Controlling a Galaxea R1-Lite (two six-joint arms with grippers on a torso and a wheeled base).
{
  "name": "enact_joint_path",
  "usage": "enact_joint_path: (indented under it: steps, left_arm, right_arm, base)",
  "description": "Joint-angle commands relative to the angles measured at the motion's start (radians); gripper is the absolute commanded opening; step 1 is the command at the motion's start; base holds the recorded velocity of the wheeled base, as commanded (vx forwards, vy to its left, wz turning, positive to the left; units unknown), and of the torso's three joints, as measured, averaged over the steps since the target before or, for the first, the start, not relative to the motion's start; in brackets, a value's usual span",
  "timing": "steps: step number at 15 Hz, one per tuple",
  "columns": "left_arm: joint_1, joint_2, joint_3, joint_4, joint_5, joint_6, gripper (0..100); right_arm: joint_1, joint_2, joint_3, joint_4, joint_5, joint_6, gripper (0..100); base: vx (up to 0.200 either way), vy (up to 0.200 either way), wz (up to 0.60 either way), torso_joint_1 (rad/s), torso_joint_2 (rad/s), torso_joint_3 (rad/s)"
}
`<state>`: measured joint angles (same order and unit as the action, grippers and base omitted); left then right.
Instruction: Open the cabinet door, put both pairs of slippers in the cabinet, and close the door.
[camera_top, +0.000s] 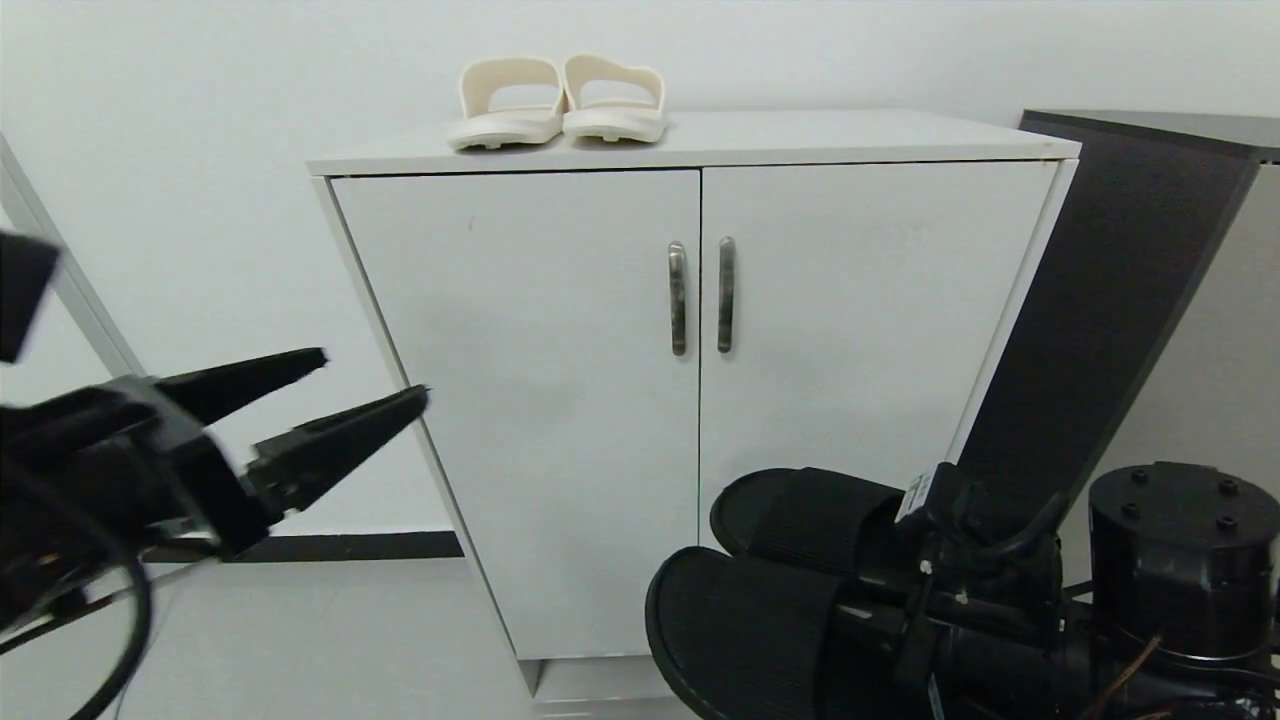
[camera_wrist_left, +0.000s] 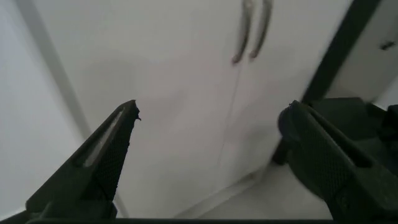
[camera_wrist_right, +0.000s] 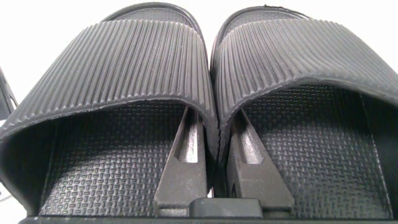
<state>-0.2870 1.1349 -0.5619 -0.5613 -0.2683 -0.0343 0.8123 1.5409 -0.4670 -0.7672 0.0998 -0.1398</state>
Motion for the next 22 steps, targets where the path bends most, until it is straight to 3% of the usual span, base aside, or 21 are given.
enact_joint_path:
  steps: [1,2,4,5,8,11,14,16,19,22]
  left_arm:
    - [-0.144,0.267,-0.171,-0.040,-0.005,-0.012,100]
    - [-0.172,0.319,-0.222,-0.055,-0.006,-0.023,100]
    - [-0.238,0.408,-0.317,-0.085,-0.023,-0.079,100]
    - [-0.276,0.442,-0.368,-0.083,-0.022,-0.113,100]
    - [-0.362,0.508,-0.481,-0.057,-0.057,-0.170,100]
    - [-0.366,0.572,-0.578,0.047,-0.098,-0.184,100]
    - [-0.359,0.592,-0.641,0.050,-0.186,-0.288,100]
    - [-0.342,0.625,-0.676,0.047,-0.195,-0.311,100]
    - [-0.310,0.668,-0.713,0.047,-0.184,-0.311,100]
    - [-0.302,0.691,-0.720,0.037,-0.132,-0.311,100]
  right_arm:
    - [-0.001,0.001,0.002,0.000,0.000,0.000,0]
    - [-0.001,0.002,0.002,0.000,0.000,0.000,0]
    - [-0.001,0.004,0.001,0.000,0.000,0.000,0]
    - [-0.001,0.008,0.001,0.000,0.000,0.002,0]
    - [-0.001,0.010,0.001,0.000,0.000,0.002,0]
    - [-0.002,0.010,0.004,0.000,-0.002,0.002,0]
    - [-0.002,0.010,0.005,0.000,-0.002,0.000,0]
    - [-0.002,0.010,0.007,0.000,-0.002,0.000,0]
    - [-0.002,0.013,0.008,0.002,-0.002,-0.001,0]
    - [-0.002,0.018,0.011,0.000,-0.002,-0.001,0]
  base:
    - [0.000,0.000,0.00,0.000,0.00,0.000]
    - [0.000,0.000,0.00,0.000,0.00,0.000]
    - [0.000,0.000,0.00,0.000,0.00,0.000]
    - [0.000,0.000,0.00,0.000,0.00,0.000]
    - [0.000,0.000,0.00,0.000,0.00,0.000]
    - [0.000,0.000,0.00,0.000,0.00,0.000]
    - [0.000,0.000,0.00,0.000,0.00,0.000]
    - [0.000,0.000,0.00,0.000,0.00,0.000]
    - [0.000,0.000,0.00,0.000,0.00,0.000]
    - [0.000,0.000,0.00,0.000,0.00,0.000]
